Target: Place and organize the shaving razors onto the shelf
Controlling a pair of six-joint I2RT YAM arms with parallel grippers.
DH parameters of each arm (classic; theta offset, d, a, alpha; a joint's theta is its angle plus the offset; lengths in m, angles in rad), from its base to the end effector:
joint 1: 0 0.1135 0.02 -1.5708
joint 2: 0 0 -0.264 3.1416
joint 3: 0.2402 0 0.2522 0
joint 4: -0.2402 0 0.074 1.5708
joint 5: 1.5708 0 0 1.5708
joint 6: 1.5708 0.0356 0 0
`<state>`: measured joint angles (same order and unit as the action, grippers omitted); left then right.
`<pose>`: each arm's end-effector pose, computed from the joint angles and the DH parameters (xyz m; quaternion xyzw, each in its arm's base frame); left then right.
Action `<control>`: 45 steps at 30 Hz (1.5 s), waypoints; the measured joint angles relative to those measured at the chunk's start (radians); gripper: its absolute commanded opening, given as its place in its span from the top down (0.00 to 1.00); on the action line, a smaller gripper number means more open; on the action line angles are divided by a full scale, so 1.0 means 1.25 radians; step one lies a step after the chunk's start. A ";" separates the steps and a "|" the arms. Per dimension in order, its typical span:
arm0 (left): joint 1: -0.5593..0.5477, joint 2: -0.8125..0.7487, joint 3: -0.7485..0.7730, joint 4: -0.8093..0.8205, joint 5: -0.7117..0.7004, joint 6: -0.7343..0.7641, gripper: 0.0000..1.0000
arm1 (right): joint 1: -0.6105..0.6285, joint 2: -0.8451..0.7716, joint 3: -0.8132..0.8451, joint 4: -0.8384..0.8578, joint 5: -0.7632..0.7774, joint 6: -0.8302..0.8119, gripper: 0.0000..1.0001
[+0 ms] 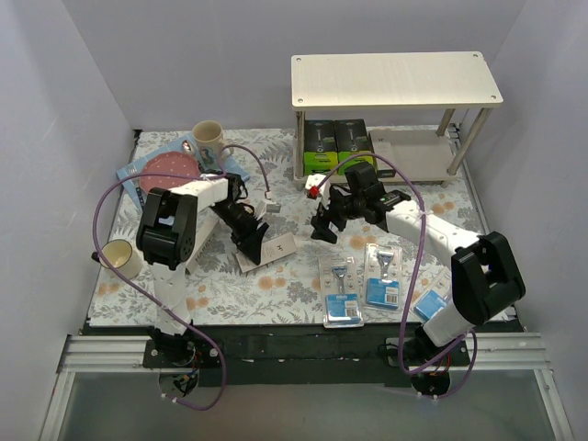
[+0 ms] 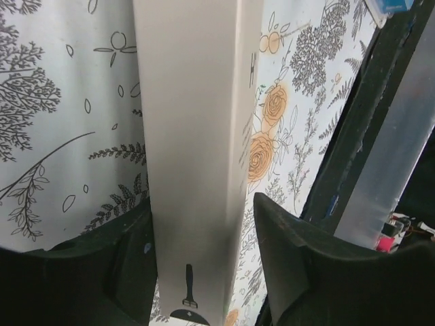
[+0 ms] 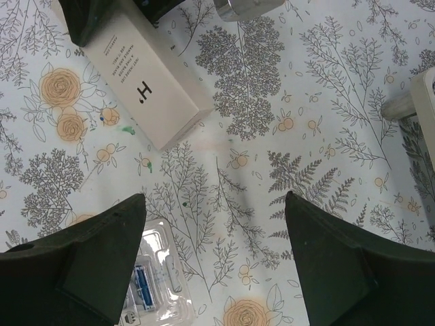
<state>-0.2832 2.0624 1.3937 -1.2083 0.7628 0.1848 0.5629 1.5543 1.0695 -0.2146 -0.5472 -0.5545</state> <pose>0.3234 -0.1197 0.1463 -0.1575 -0.9054 0.3605 0.1595 0.2779 0.1972 0.2492 -0.5594 0.6797 0.2467 0.4053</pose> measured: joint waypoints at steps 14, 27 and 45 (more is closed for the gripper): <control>0.004 -0.128 -0.049 0.320 -0.221 -0.205 0.02 | 0.001 0.022 0.027 -0.043 -0.066 -0.087 0.10; 0.027 -0.427 -0.049 0.451 -0.351 -0.466 0.02 | 0.093 0.313 0.297 -0.265 -0.145 -0.442 0.09; 0.037 -0.484 -0.084 0.443 -0.390 -0.532 0.02 | 0.137 0.413 0.384 -0.283 -0.138 -0.454 0.10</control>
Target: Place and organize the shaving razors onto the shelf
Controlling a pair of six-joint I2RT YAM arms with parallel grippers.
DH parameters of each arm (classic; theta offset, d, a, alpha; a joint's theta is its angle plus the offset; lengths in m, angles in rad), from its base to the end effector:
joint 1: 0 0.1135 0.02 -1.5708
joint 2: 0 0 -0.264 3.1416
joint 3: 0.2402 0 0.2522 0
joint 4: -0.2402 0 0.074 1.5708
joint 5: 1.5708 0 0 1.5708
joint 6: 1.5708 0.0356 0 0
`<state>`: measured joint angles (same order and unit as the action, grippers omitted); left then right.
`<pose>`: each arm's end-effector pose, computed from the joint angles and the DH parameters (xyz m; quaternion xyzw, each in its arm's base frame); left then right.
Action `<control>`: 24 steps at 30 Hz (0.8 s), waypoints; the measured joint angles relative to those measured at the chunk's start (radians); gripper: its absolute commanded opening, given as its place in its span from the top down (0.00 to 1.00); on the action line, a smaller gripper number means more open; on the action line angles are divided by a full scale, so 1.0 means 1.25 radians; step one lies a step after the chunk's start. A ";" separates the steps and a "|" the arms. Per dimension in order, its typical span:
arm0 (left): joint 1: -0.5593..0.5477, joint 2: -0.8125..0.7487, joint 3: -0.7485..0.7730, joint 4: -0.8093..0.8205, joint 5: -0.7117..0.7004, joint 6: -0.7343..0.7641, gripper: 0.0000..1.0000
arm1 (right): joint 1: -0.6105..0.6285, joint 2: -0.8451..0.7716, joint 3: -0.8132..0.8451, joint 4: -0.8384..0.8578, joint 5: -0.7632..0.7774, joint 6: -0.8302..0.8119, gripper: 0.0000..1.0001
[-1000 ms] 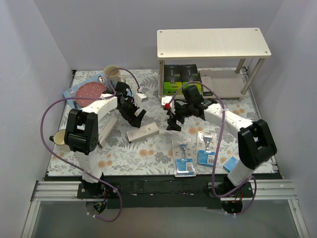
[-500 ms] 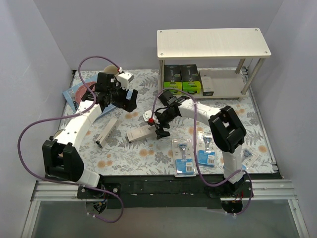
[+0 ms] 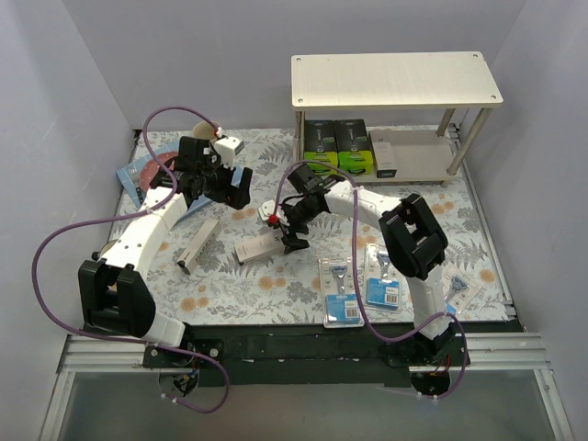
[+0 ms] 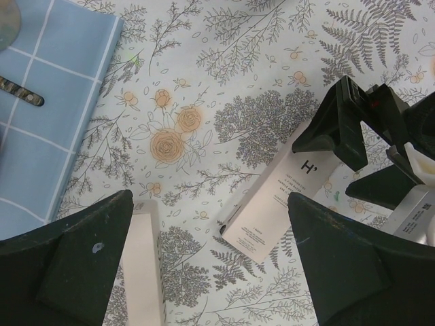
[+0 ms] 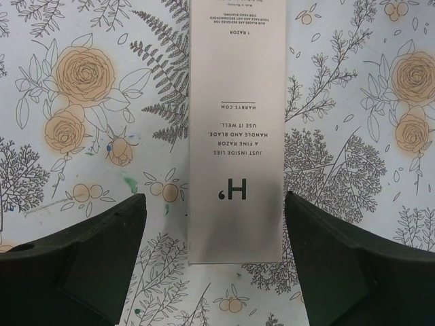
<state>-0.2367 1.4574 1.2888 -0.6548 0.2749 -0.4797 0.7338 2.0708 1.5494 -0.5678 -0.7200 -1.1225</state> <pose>0.3042 -0.0833 0.3144 -0.0621 0.9215 -0.2462 0.2939 0.3077 0.3091 0.1859 -0.7779 0.4775 0.2926 0.2851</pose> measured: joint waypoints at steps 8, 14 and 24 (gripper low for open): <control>0.000 0.000 0.000 0.001 0.000 0.000 0.02 | 0.001 0.080 0.112 -0.075 0.011 -0.027 0.15; 0.002 0.002 0.000 0.003 0.000 0.000 0.02 | 0.000 0.100 0.100 -0.113 0.028 -0.040 0.27; 0.005 0.031 0.001 0.019 0.002 -0.003 0.02 | -0.004 0.046 0.020 -0.076 0.053 0.047 0.51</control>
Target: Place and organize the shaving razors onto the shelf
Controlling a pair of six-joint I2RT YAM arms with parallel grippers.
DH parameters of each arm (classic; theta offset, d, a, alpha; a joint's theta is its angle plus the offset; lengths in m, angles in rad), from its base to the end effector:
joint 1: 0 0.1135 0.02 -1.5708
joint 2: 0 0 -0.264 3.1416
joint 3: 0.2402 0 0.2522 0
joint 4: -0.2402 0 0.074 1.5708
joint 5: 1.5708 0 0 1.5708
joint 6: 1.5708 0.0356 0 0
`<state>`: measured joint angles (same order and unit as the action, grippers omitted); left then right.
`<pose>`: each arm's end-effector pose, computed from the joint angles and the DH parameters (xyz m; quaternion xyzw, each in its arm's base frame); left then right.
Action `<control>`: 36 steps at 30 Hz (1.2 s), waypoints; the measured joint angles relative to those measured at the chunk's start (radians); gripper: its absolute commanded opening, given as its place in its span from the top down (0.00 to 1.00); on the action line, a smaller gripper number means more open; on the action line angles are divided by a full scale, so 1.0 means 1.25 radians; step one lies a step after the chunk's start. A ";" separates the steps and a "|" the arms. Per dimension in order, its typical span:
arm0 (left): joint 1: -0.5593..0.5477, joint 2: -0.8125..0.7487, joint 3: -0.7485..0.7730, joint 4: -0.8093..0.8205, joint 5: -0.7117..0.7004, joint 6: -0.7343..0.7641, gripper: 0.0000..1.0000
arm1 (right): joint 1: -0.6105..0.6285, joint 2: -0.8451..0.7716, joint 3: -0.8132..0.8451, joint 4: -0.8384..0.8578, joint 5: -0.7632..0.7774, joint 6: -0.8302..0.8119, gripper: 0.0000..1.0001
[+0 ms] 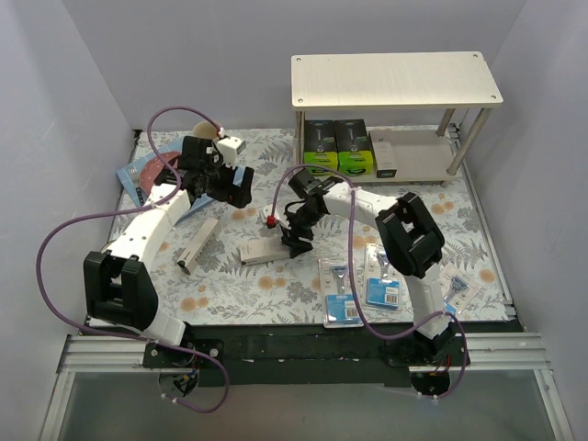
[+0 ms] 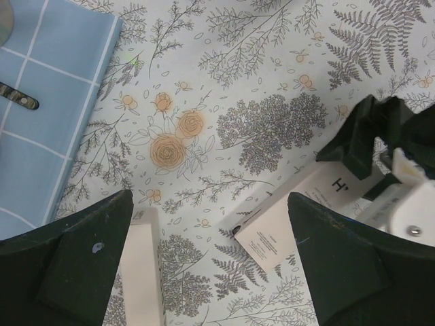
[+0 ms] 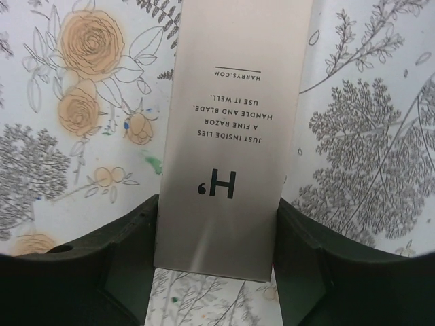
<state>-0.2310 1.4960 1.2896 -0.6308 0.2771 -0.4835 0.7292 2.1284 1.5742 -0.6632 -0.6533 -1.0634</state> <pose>0.3139 -0.0838 0.3049 -0.0673 0.9234 -0.2450 0.2877 0.3099 0.3059 0.1637 -0.7634 0.5382 0.2838 0.2167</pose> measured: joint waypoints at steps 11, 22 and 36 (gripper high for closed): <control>0.000 0.032 0.006 0.112 -0.177 -0.111 0.02 | -0.270 -0.338 -0.160 0.144 0.034 0.417 0.52; 0.001 0.183 0.038 0.117 -0.230 -0.234 0.02 | -0.614 -0.456 -0.257 0.247 0.177 0.667 0.52; 0.001 0.186 0.066 0.116 -0.263 -0.231 0.02 | -0.651 -0.357 -0.259 0.361 0.343 0.843 0.49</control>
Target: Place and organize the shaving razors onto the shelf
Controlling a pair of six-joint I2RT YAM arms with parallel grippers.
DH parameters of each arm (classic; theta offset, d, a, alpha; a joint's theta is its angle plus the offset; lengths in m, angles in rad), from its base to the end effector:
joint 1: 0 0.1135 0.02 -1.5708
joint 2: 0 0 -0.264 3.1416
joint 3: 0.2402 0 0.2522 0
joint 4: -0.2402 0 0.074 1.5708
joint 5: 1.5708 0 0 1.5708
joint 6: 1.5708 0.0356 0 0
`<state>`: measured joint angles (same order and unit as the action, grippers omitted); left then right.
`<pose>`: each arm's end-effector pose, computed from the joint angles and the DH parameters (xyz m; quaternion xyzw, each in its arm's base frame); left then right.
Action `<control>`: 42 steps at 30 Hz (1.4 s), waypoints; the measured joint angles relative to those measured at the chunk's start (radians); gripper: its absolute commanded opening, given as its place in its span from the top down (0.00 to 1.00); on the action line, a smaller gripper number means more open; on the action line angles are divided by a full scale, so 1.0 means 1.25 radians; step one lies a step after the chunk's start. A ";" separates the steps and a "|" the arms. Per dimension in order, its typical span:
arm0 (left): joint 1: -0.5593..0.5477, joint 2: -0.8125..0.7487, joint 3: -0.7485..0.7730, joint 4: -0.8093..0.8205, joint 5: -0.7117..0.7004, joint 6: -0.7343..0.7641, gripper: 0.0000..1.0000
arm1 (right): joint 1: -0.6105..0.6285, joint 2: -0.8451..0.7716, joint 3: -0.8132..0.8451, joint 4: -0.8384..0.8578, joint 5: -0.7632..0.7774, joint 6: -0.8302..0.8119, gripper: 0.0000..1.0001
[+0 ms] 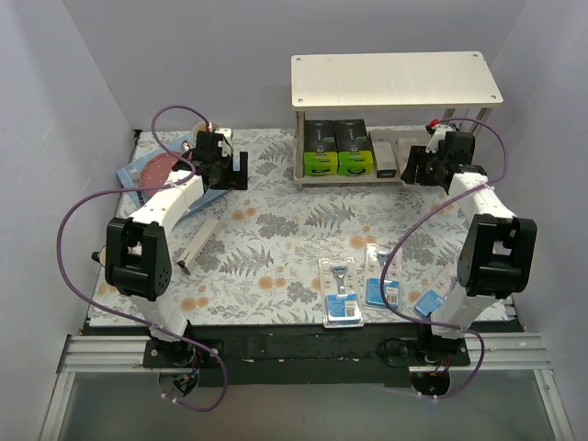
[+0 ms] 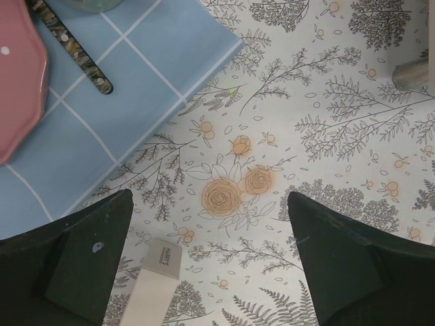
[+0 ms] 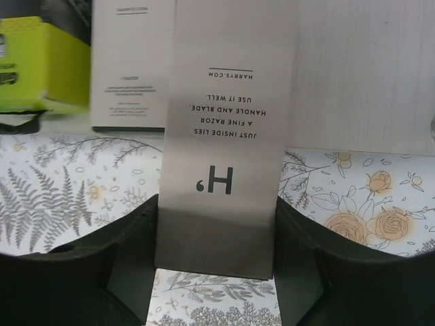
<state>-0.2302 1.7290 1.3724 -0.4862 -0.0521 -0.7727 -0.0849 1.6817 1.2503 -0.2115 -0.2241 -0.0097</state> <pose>0.3752 -0.0860 0.2631 -0.2592 0.8975 -0.1497 0.3238 0.3831 -0.0247 0.2628 -0.0166 0.8899 0.0789 0.4489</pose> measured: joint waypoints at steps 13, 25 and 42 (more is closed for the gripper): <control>0.000 -0.008 -0.003 -0.001 -0.030 0.032 0.02 | -0.005 0.111 0.099 0.011 0.049 0.012 0.48; 0.000 -0.008 -0.003 0.000 -0.034 0.053 0.02 | -0.005 0.209 0.152 0.030 0.058 -0.032 0.47; 0.000 -0.020 -0.020 0.001 -0.037 0.068 0.02 | 0.002 0.262 0.204 0.052 0.056 -0.058 0.46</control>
<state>-0.2302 1.7042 1.3468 -0.4850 -0.0982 -0.6880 -0.0830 2.0094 1.5047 -0.1463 -0.1547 -0.0818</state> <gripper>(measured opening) 0.981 0.650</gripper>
